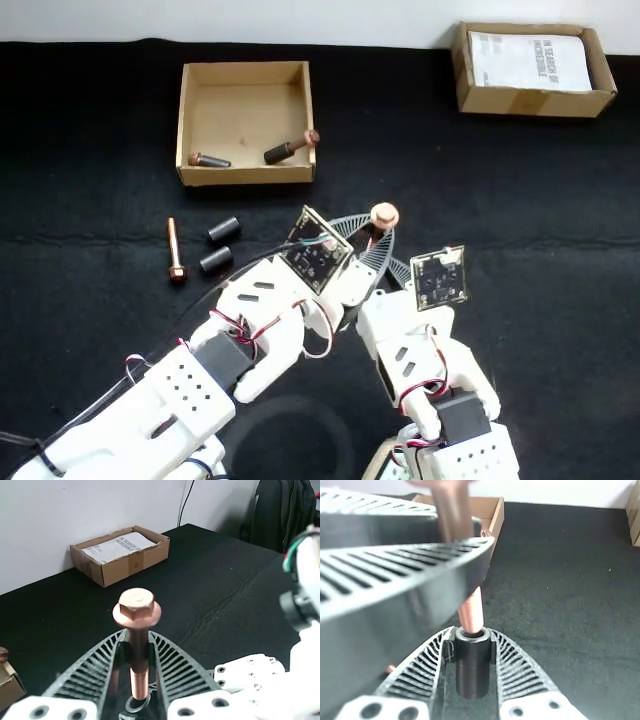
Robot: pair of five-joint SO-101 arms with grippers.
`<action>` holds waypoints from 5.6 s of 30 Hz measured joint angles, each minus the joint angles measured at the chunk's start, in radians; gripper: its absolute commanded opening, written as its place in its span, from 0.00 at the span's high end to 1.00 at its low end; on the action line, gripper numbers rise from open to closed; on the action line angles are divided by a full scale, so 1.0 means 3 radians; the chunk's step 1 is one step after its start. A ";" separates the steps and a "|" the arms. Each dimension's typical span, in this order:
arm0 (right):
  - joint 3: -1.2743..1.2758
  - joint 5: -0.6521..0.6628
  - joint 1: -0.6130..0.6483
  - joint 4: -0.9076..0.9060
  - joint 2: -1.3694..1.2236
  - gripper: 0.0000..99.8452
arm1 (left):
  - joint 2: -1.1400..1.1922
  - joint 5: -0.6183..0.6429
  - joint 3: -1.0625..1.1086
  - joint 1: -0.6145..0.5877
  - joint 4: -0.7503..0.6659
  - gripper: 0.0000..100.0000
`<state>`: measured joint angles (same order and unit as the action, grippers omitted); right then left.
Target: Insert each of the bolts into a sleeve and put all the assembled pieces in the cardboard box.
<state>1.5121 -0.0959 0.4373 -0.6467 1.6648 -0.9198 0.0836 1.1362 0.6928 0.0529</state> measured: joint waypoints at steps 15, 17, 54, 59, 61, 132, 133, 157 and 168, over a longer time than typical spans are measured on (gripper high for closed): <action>-0.0010 0.0000 -0.0097 0.0000 0.0000 0.99 | 0.0000 0.0026 0.0000 -0.0194 -0.0010 0.99; -0.0010 0.0000 -0.0097 0.0000 0.0000 0.99 | 0.0000 0.0056 0.0000 -0.0194 -0.0010 0.99; -0.0179 0.0020 0.0010 0.0113 -0.0005 0.99 | 0.0225 0.0619 -0.0675 -0.0240 0.0803 0.99; -0.0210 0.0020 0.0143 0.0113 0.0000 0.99 | 0.0327 0.0619 -0.0823 -0.0481 0.0813 0.99; -0.0220 0.0020 0.0215 0.0113 0.0000 0.99 | 0.0322 0.0619 -0.0890 -0.0593 0.0885 0.99; -0.0251 0.0220 0.0563 0.0123 -0.0005 0.99 | -0.0261 0.0389 -0.1089 -0.0348 0.1800 0.99; -0.0251 0.0220 0.0563 0.0123 -0.0005 0.99 | -0.0261 0.0389 -0.1089 -0.0343 0.1805 0.99; -0.0251 0.0404 0.0557 0.0123 -0.0005 0.99 | -0.0266 0.0650 -0.0614 -0.0327 0.1800 0.99; -0.0245 0.0430 0.0563 0.0113 -0.0010 0.99 | -0.0302 0.0655 -0.0455 -0.0281 0.2296 0.84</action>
<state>1.4385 0.0330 0.6061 -0.6130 1.6617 -1.0104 0.2800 0.9996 0.6084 0.7419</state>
